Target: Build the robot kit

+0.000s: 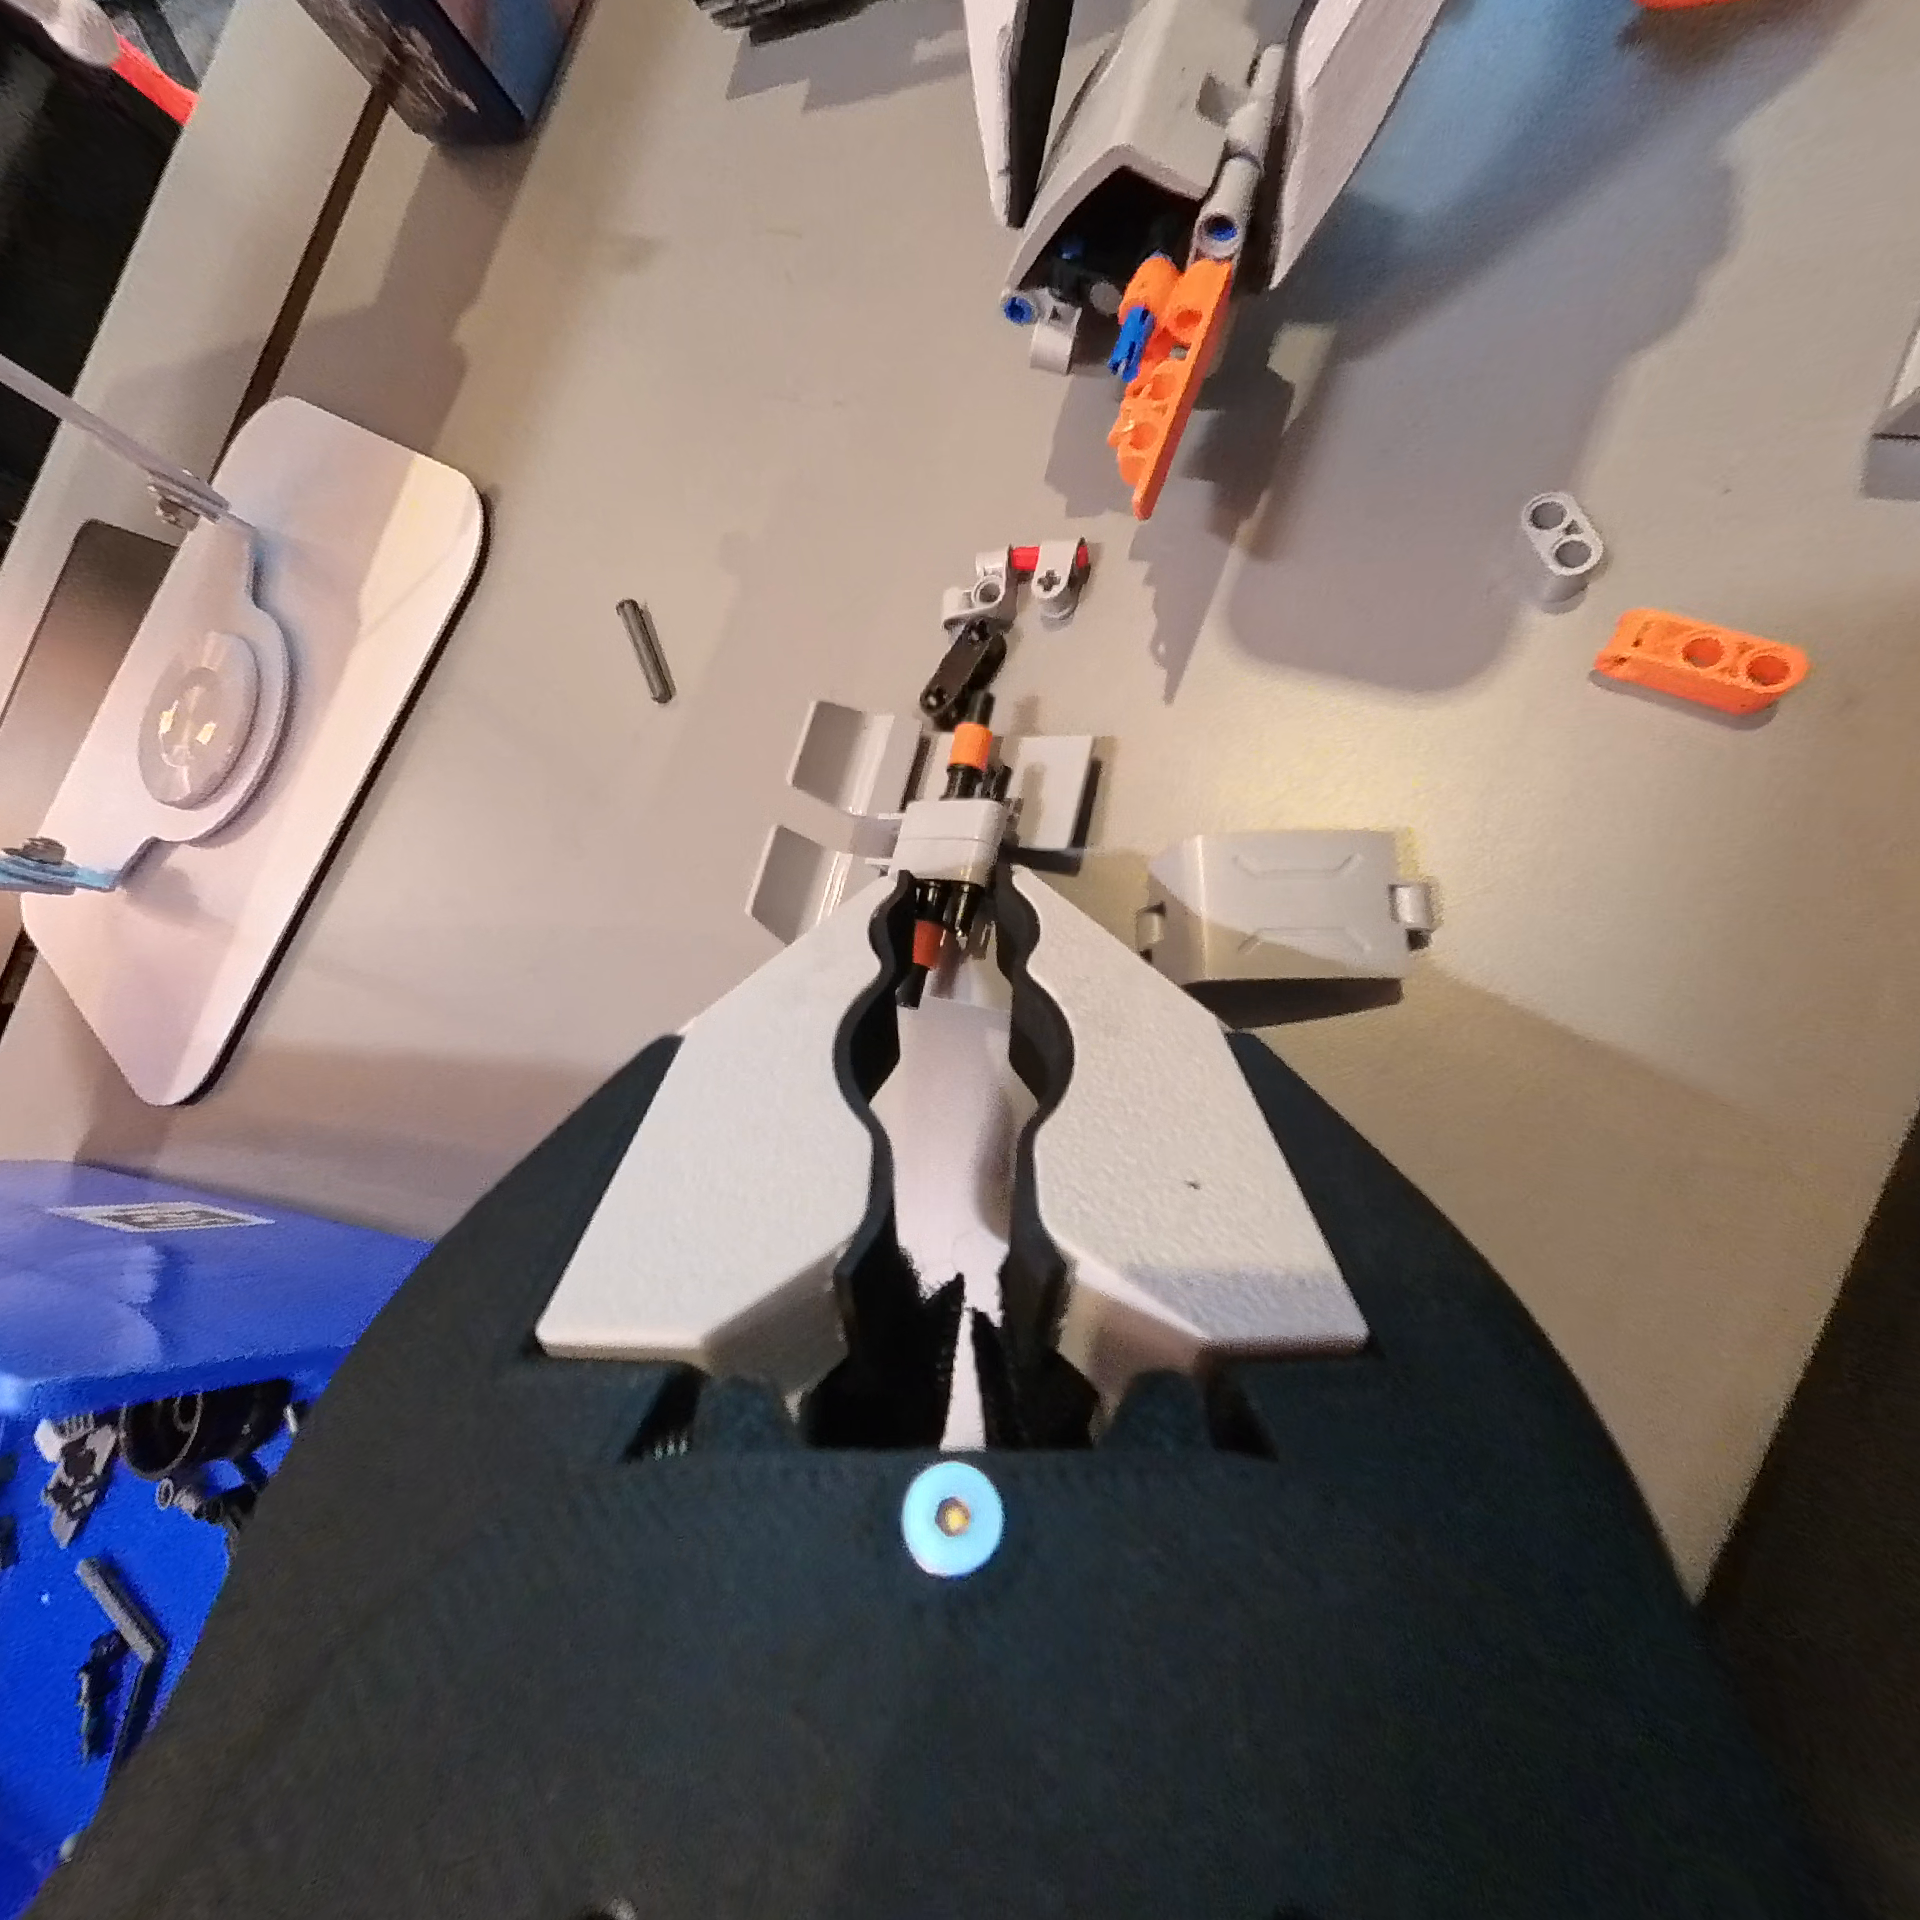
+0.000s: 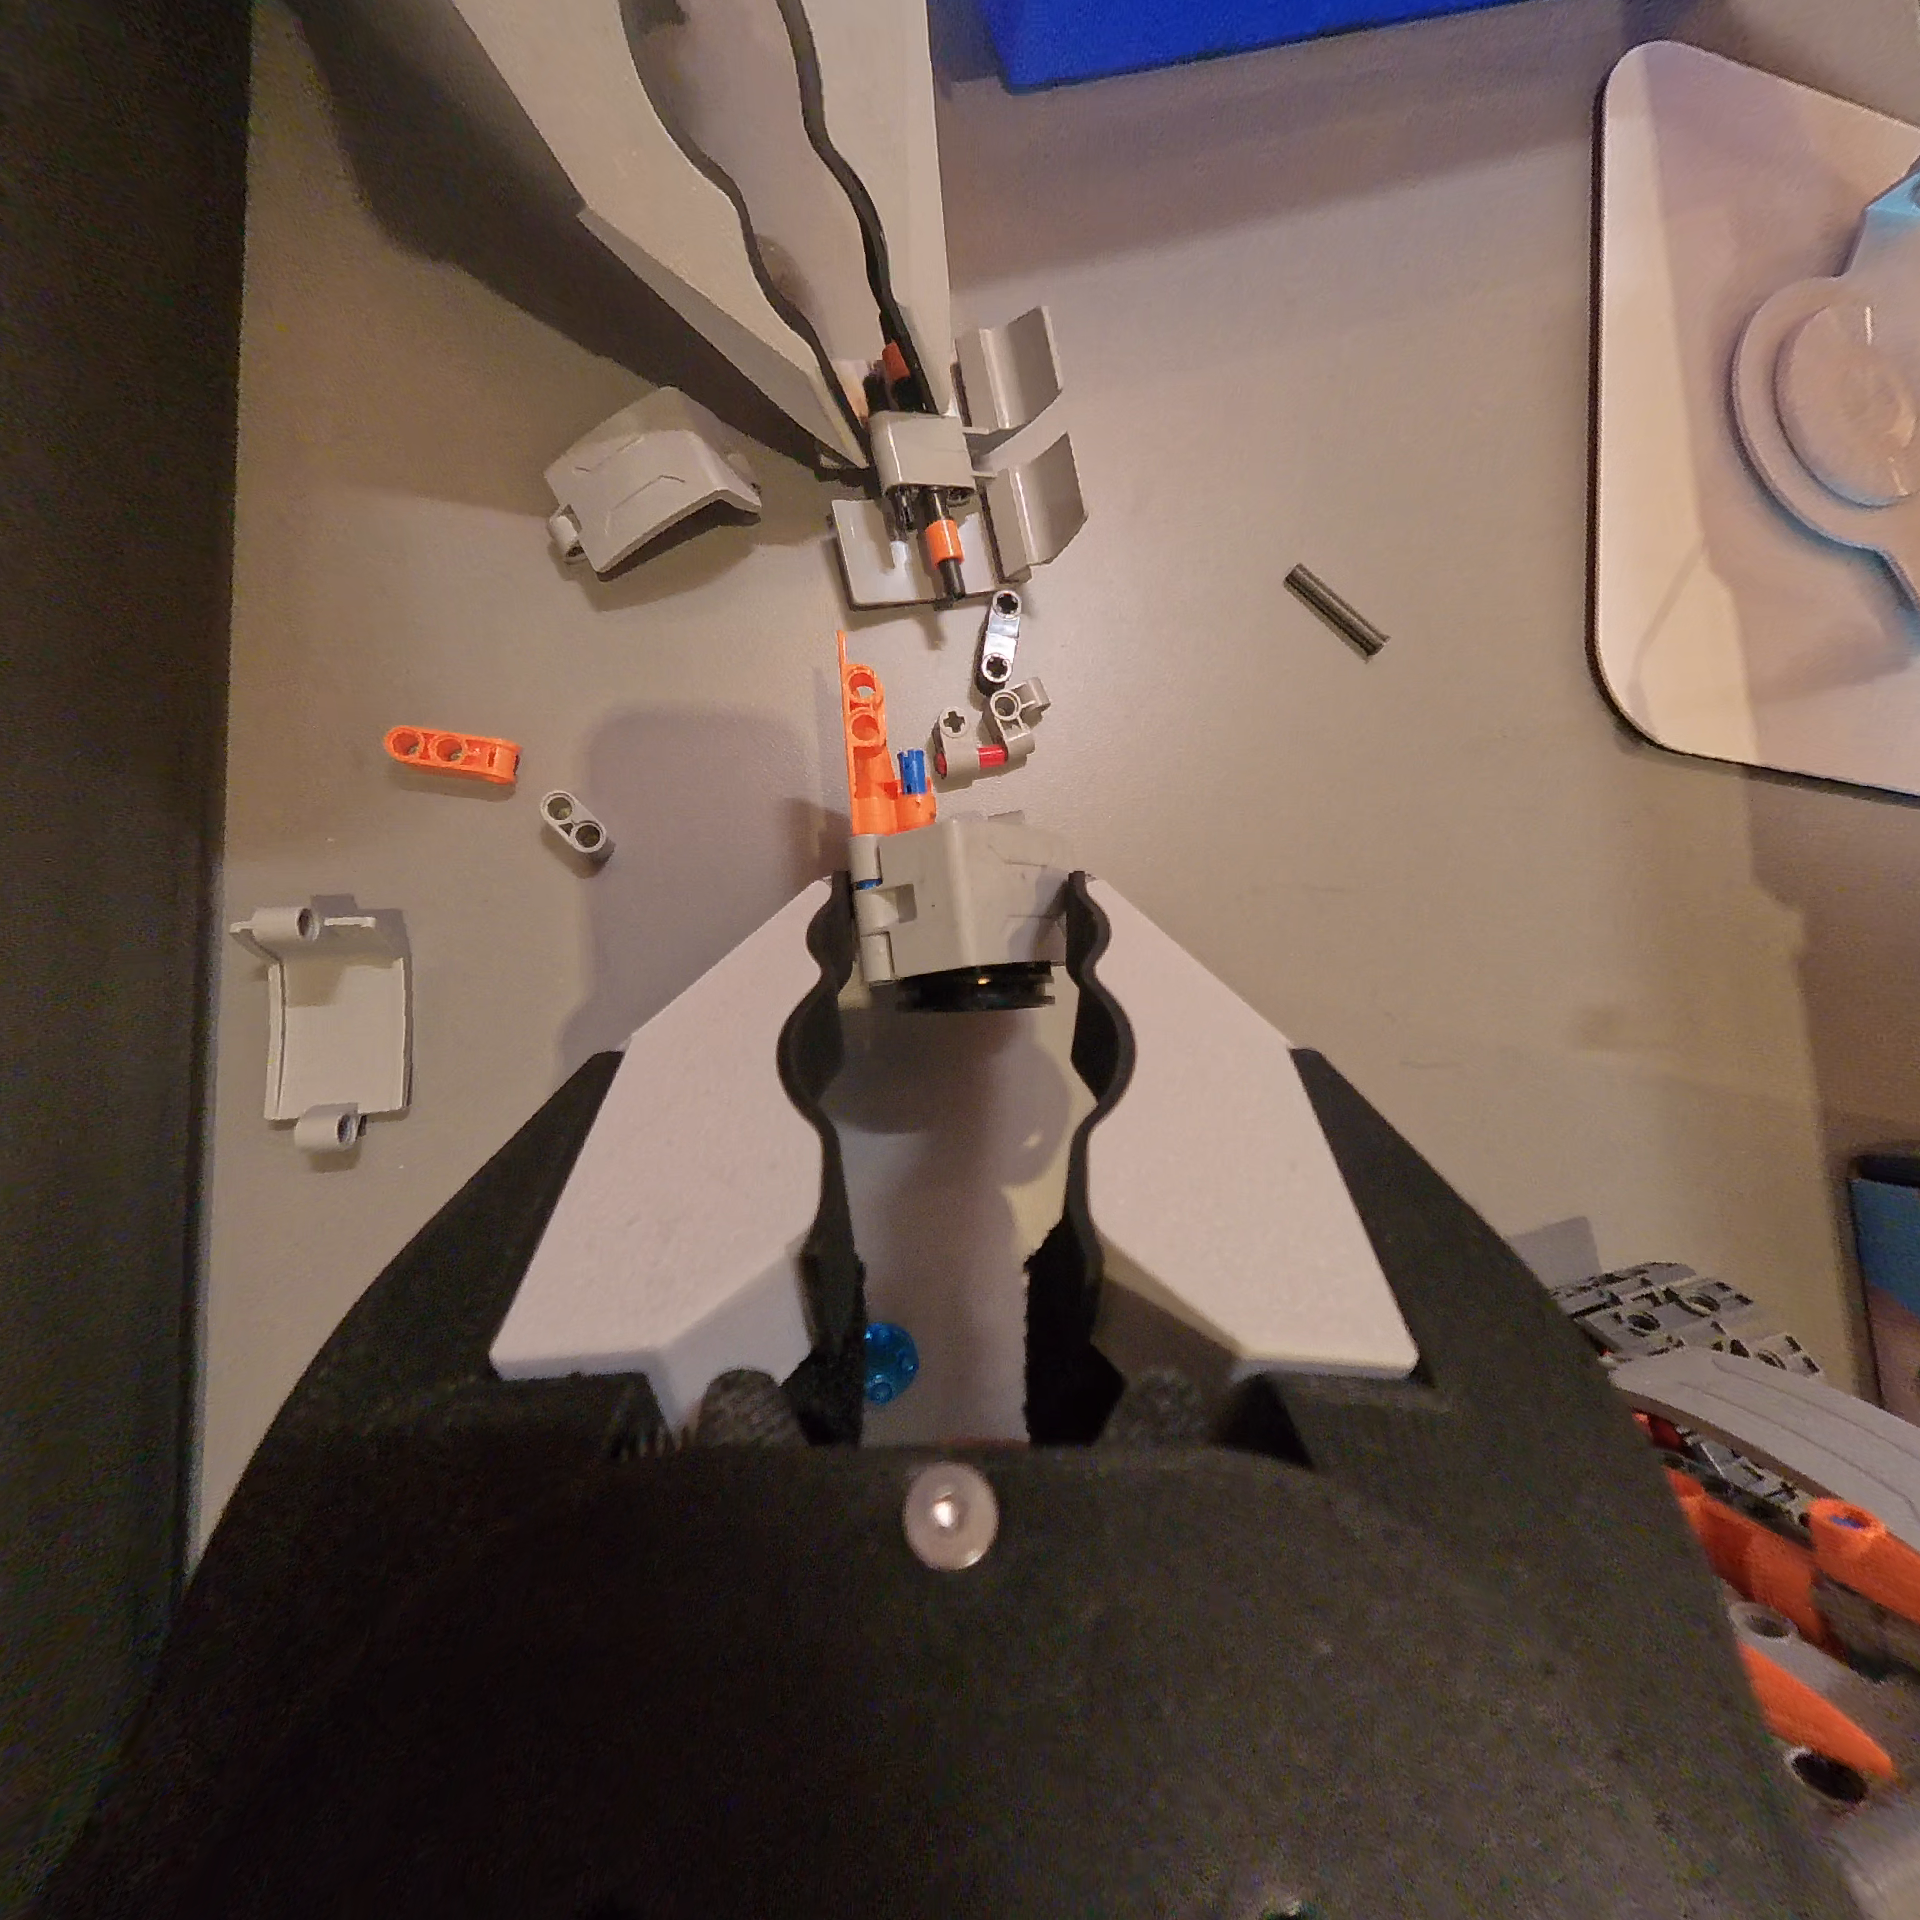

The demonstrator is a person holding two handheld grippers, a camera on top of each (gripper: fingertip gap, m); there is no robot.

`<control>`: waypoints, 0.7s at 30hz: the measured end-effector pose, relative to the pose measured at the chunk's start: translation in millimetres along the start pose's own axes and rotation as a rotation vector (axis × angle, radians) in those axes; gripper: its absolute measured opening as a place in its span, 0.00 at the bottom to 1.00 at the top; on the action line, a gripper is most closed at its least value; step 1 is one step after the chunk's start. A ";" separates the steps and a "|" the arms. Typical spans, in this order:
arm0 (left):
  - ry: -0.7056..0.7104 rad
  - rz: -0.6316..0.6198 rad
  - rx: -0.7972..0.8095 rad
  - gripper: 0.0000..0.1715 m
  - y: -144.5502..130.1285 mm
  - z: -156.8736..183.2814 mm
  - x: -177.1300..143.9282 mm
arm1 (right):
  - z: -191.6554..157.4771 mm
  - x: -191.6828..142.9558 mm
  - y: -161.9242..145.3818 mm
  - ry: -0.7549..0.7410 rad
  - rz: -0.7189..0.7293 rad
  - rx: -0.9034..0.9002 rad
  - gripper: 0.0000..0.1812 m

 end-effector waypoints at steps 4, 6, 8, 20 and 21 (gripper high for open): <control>-0.009 -0.012 -0.019 0.11 -2.6 0.9 2.4 | 0.0 -0.3 0.2 -0.001 0.000 0.000 0.22; -0.012 -0.018 -0.030 0.13 -4.3 0.2 3.1 | 0.2 -0.8 0.2 -0.002 0.001 -0.001 0.22; -0.014 -0.014 -0.037 0.14 -4.5 -0.9 2.4 | 0.8 -1.8 0.3 -0.005 0.003 0.000 0.22; -0.021 -0.008 -0.042 0.17 -4.5 -0.4 2.9 | 2.4 -4.3 1.2 -0.015 0.012 0.000 0.21; -0.020 -0.008 -0.041 0.17 -4.4 -0.4 3.0 | 2.6 -4.6 1.2 -0.017 0.013 0.001 0.21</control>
Point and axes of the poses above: each gripper's, where its closed fingertips meet, x out along the fingers, y out of its top, z = x × y across the jaws, the point moved 3 cm from there along -x, back along the fingers, and after that the axes turned 2 degrees about -x, right-handed, at the moved point
